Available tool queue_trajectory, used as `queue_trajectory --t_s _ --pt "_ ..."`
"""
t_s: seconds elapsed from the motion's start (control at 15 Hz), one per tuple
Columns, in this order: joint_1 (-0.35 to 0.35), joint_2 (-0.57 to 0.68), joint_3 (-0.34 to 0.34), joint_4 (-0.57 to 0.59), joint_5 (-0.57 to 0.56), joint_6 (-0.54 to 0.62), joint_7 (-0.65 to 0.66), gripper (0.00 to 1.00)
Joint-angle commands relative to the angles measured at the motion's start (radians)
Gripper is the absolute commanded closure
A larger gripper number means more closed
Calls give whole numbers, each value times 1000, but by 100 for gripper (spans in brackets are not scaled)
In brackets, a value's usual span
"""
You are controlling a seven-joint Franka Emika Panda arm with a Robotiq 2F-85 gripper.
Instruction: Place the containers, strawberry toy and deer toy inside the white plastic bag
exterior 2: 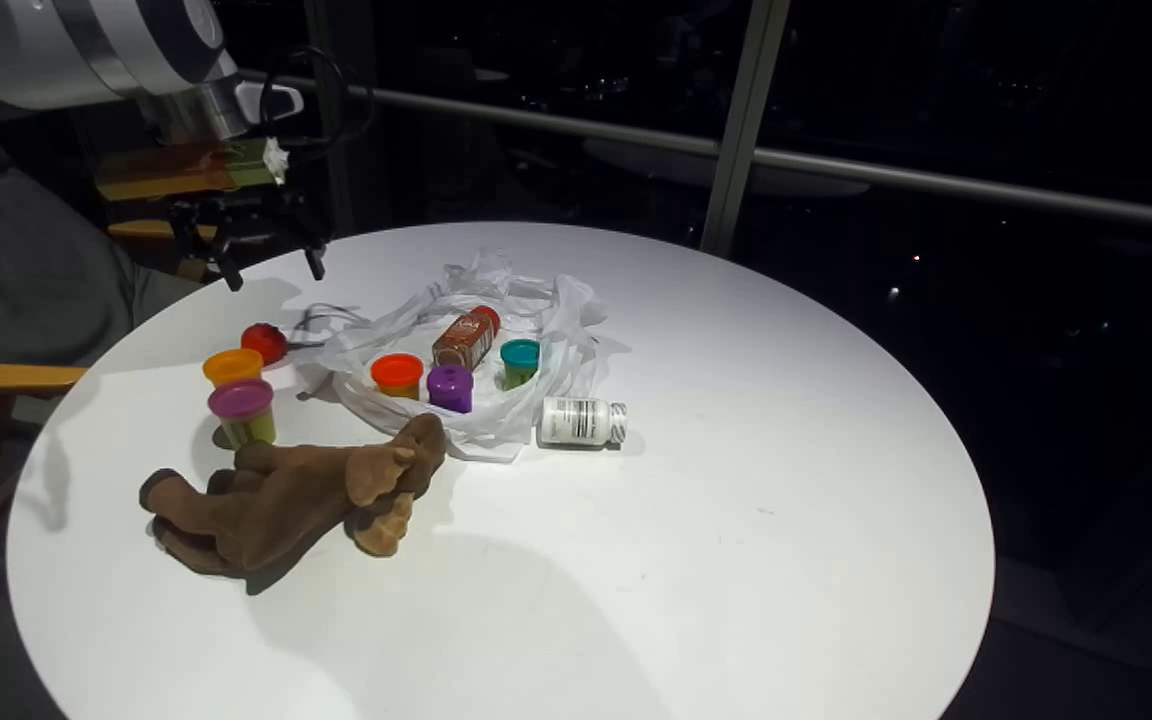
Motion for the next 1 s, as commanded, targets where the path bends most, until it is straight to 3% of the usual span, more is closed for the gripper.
queue_trajectory --t_s 0.0,0.6,0.67,0.93 --pt "-68 34 79 22 58 -17 -128 0" --pt "-67 141 83 70 54 -107 -154 0" --pt "-62 142 79 72 49 -90 -147 19" --pt "-40 120 60 60 30 -53 -112 49"
